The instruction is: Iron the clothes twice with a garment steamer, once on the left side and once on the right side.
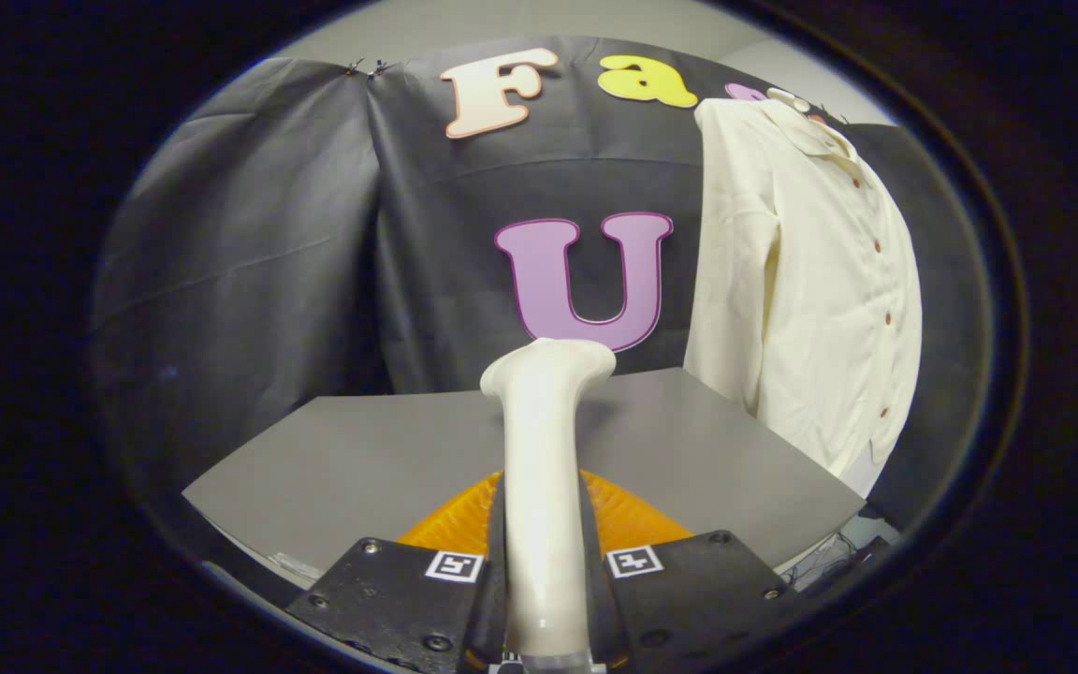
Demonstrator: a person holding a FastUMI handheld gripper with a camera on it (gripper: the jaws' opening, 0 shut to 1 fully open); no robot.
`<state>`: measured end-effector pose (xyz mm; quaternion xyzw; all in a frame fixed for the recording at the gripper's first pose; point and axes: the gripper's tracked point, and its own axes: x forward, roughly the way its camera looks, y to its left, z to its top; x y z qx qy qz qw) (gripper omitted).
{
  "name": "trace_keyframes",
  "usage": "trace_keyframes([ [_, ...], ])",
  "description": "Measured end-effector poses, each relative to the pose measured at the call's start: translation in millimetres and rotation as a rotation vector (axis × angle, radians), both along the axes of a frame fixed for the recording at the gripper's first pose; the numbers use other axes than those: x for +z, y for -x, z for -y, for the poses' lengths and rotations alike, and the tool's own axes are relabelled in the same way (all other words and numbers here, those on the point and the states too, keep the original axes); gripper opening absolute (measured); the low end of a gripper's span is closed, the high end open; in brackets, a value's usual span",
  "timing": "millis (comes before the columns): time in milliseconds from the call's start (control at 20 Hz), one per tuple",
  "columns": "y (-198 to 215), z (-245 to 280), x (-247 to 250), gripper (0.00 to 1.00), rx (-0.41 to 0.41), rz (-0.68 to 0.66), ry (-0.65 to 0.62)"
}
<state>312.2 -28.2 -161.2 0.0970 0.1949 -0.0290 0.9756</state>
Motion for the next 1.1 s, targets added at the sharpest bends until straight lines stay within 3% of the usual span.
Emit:
trace_keyframes([
  [100,13,14,20,0.34,-0.025,0.070,-0.019],
  [250,30,36,62,0.33,-0.007,0.194,0.063],
  [550,56,79,107,0.33,0.020,0.294,0.089],
  [950,45,165,145,0.33,-0.013,0.421,0.000],
  [1100,34,196,153,0.33,-0.034,0.458,0.034],
])
